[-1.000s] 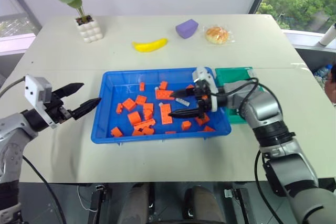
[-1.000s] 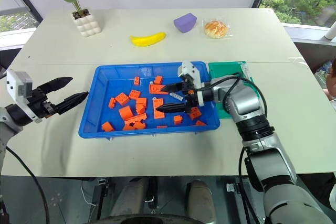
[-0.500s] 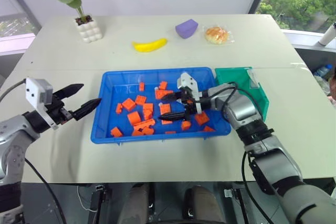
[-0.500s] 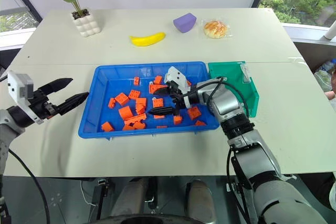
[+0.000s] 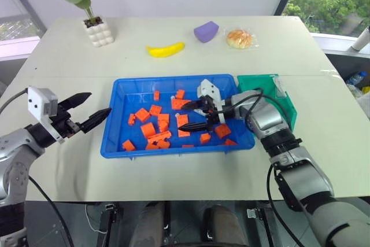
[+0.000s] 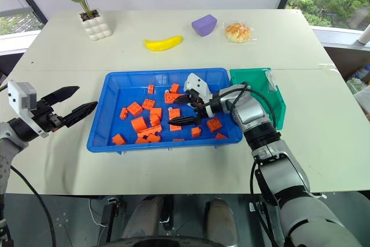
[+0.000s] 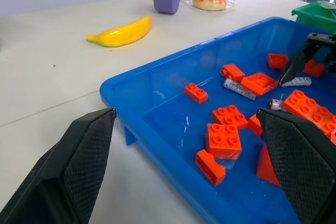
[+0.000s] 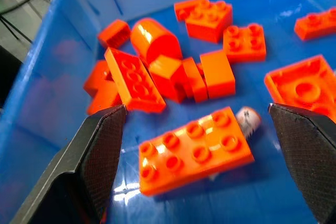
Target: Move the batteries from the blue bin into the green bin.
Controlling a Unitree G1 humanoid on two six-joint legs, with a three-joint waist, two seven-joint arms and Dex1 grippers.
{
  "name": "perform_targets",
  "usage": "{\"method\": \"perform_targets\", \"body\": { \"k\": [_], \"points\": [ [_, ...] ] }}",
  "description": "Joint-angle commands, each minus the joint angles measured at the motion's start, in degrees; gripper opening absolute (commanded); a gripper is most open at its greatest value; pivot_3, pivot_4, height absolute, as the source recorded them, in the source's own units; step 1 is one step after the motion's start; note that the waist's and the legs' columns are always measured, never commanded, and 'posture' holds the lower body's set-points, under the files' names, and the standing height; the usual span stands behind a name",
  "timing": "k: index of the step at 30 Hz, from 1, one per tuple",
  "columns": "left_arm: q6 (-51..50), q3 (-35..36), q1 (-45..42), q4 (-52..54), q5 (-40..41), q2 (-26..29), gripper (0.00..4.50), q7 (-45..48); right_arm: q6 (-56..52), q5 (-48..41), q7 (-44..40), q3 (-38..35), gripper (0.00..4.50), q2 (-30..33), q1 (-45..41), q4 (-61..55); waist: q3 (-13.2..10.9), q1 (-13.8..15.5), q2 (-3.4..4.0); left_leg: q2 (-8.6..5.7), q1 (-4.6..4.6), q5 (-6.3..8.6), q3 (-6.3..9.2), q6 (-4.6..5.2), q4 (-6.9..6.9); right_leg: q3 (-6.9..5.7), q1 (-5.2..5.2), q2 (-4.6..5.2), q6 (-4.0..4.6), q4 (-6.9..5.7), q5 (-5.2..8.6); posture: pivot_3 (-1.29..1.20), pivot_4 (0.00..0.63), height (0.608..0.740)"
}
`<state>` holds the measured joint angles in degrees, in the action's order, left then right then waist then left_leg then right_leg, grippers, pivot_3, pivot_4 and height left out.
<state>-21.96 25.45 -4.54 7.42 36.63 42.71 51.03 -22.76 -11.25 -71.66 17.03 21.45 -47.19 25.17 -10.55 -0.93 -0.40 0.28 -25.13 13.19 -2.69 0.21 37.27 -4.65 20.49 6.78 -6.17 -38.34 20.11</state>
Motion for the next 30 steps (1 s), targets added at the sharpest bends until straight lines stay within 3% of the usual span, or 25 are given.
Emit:
{"method": "perform_targets", "body": {
  "k": [1, 10, 30],
  "points": [
    [1.2, 1.4, 0.0, 1.9, -0.1, 0.6, 4.50, -0.1, -2.3, -0.7, -0.3, -1.2, 4.45, 1.2, 0.5, -3.0, 0.0, 0.1, 0.00, 0.00, 0.00, 0.00, 0.00, 0.00, 0.00, 0.00, 0.00, 0.00, 0.00, 0.00, 0.00, 0.00, 0.150, 0.739],
    [1.8, 1.2, 0.2, 1.8, -0.2, -0.1, 4.50, -0.8, -11.6, -4.6, 0.0, -2.8, 4.45, 5.3, 3.0, -17.2, 0.0, 0.1, -0.01, 0.01, 0.00, 0.01, 0.01, 0.00, -0.01, 0.00, -0.01, 0.01, 0.00, 0.01, 0.00, 0.00, 0.150, 0.739],
    [2.6, 0.9, -0.9, 1.1, -1.3, -0.1, 4.50, -0.9, -5.9, -0.8, 3.8, -1.2, 4.45, -0.5, 2.5, -5.7, 0.0, 0.2, -0.04, 0.00, 0.00, 0.00, 0.01, 0.00, 0.00, 0.00, -0.02, 0.00, 0.00, 0.01, 0.00, 0.00, 0.150, 0.739]
  ]
}}
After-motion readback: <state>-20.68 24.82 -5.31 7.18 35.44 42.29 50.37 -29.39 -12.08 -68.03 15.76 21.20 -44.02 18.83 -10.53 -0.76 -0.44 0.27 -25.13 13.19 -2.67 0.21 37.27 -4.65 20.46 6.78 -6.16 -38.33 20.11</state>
